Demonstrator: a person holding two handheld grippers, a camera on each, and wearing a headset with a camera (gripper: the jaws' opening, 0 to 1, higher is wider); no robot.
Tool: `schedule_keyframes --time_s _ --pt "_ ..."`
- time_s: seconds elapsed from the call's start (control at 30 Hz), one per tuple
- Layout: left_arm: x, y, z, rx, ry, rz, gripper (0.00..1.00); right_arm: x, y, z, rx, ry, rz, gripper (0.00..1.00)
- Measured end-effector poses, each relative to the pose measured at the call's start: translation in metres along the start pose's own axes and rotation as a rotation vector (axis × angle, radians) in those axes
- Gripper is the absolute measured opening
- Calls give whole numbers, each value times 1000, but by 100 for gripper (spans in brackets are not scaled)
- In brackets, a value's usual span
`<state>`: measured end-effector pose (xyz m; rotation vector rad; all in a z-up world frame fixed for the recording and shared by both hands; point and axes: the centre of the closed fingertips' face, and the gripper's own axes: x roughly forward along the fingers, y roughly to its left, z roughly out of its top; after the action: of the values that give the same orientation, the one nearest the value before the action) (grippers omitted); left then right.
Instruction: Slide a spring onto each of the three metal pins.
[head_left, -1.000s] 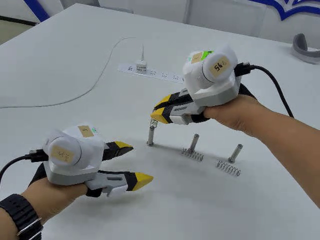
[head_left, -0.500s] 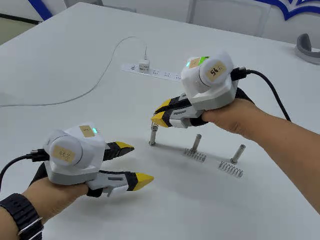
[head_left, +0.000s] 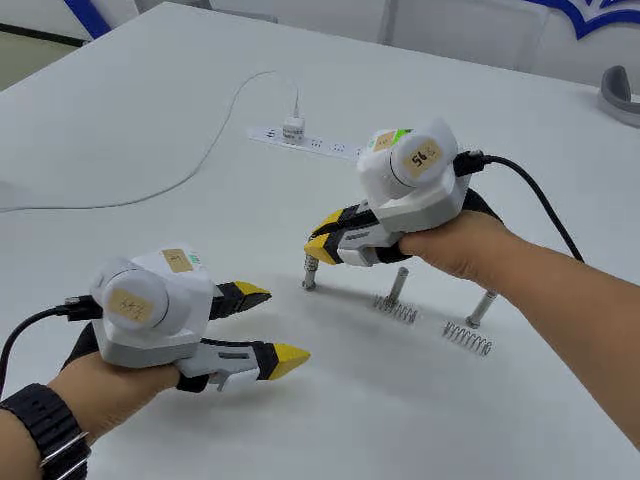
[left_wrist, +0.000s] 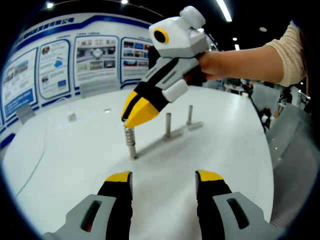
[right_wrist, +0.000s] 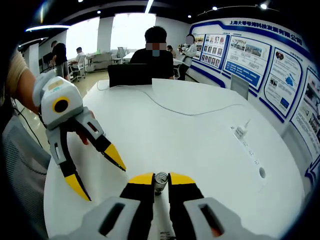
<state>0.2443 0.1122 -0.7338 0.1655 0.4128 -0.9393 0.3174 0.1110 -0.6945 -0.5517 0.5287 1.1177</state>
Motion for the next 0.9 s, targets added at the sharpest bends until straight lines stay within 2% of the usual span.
schedule_keyframes --time_s 0.9 --pt "0 1 -2 -2 4 6 51 20 -4 -23 54 27 -26 12"
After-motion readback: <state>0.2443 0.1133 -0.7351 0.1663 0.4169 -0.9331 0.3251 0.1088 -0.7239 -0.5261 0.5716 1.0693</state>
